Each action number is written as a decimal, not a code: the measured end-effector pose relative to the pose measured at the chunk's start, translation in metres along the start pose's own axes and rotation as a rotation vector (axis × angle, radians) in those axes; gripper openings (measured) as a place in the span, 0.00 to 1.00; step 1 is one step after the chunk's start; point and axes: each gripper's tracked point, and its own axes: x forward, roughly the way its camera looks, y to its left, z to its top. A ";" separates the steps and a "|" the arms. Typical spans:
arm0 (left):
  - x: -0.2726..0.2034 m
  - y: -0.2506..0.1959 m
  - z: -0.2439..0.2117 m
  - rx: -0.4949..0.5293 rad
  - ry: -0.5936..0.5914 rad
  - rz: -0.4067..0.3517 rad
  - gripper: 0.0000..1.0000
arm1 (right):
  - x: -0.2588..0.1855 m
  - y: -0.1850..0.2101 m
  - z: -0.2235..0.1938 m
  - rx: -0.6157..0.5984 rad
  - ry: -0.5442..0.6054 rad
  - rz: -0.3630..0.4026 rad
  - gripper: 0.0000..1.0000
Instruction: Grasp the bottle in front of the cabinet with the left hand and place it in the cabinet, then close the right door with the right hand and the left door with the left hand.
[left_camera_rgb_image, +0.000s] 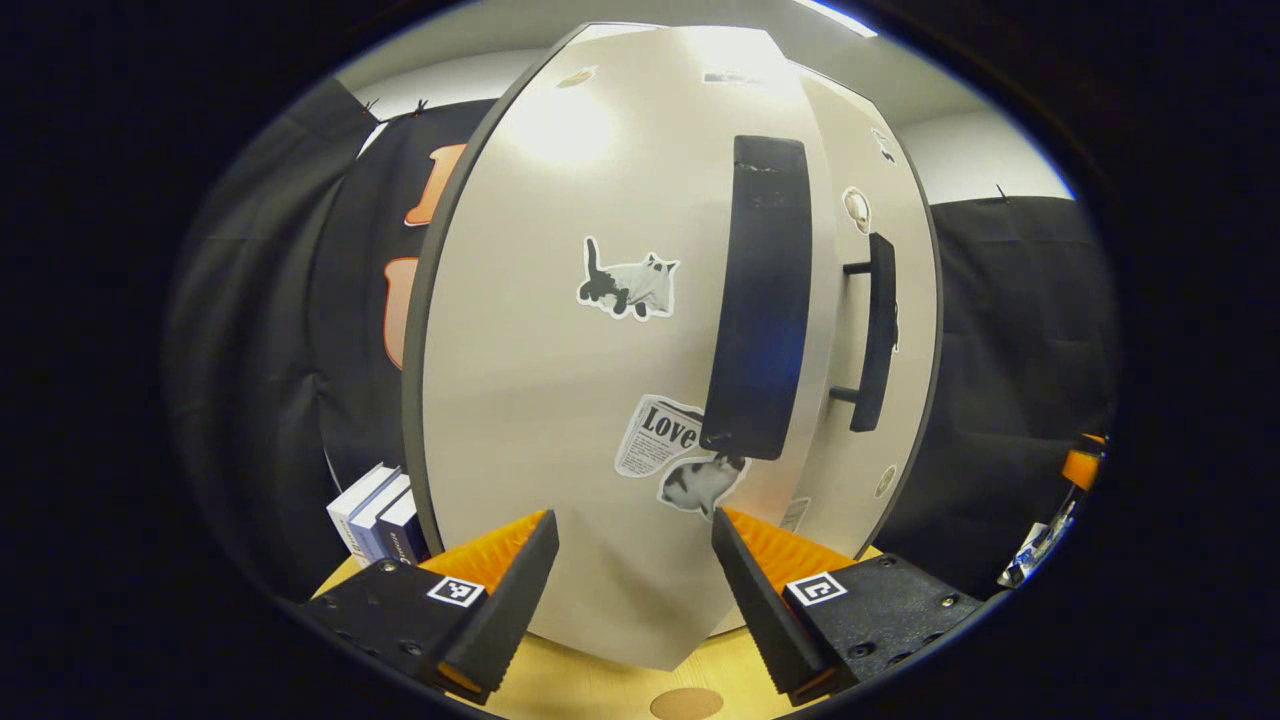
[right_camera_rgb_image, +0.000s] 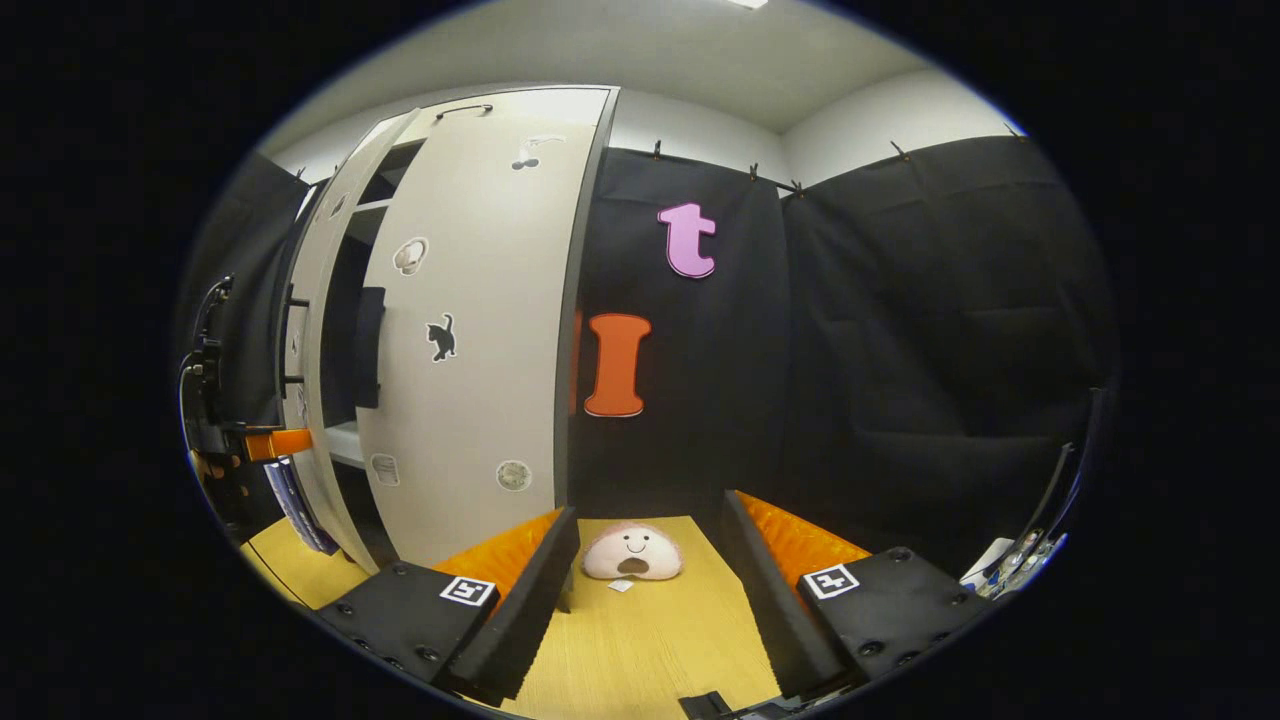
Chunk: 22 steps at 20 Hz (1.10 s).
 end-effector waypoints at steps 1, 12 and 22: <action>0.004 0.000 -0.003 -0.018 0.004 -0.004 0.92 | 0.002 -0.001 -0.001 0.003 0.007 -0.002 0.95; 0.016 -0.002 -0.014 -0.005 0.036 -0.010 0.95 | 0.020 -0.019 -0.012 0.041 0.041 -0.039 0.96; -0.001 -0.007 -0.003 -0.030 0.062 0.015 0.95 | 0.035 -0.020 -0.003 0.069 0.062 -0.008 0.96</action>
